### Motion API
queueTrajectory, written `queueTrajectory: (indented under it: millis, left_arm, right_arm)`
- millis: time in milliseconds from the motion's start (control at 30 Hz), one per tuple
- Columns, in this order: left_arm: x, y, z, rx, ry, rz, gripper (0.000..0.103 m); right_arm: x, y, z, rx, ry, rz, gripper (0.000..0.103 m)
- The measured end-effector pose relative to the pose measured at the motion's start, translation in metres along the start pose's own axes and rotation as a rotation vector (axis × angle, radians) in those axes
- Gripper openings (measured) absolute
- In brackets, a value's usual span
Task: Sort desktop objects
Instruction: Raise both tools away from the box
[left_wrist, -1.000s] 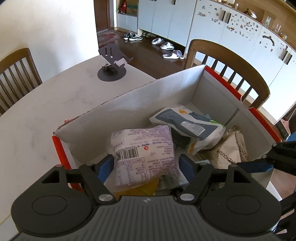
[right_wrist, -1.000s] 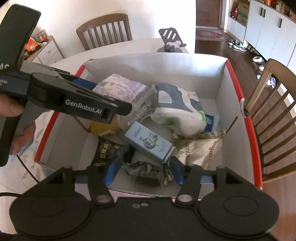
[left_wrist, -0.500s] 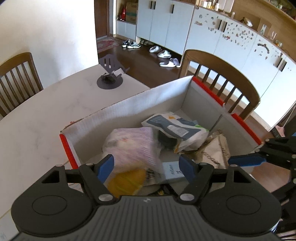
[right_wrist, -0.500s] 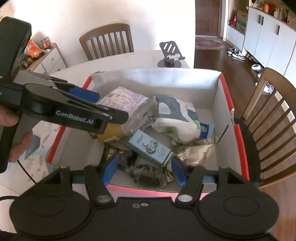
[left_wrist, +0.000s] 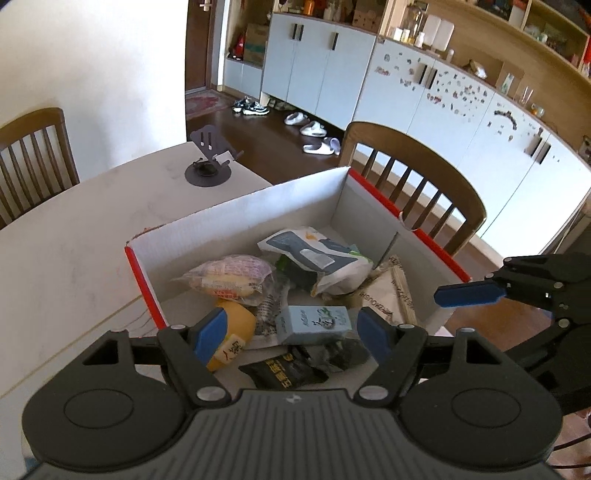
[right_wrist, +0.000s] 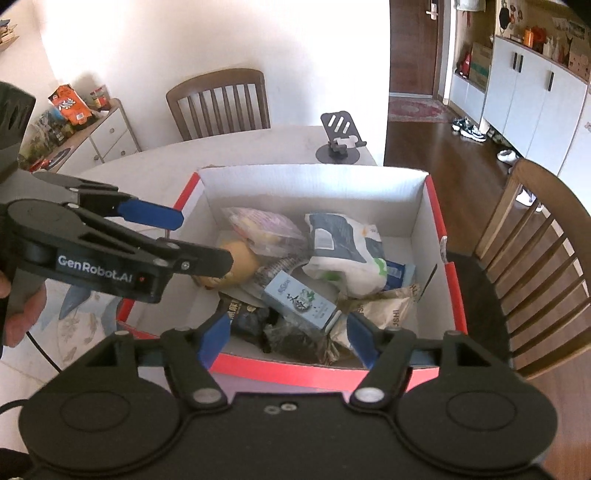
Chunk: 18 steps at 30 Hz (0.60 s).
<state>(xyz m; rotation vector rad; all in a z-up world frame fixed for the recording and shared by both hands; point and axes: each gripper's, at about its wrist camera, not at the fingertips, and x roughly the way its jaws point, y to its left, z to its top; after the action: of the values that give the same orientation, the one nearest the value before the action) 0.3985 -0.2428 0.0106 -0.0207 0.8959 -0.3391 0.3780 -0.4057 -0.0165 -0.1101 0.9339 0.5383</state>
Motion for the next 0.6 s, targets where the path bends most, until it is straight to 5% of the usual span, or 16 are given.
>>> queueTrajectory:
  millis: [200, 333, 600]
  left_arm:
    - [-0.012, -0.001, -0.01, -0.01, -0.035, -0.01, 0.088]
    - [-0.019, -0.001, -0.02, -0.021, -0.062, -0.008, 0.102]
    - [-0.038, -0.001, -0.044, -0.041, -0.109, 0.006, 0.103]
  right_arm:
    - [-0.01, 0.003, -0.003, -0.004, -0.016, 0.004, 0.074]
    - [-0.017, 0.005, -0.006, -0.003, -0.032, -0.004, 0.076]
    - [-0.03, 0.007, -0.013, 0.0, -0.069, -0.019, 0.078]
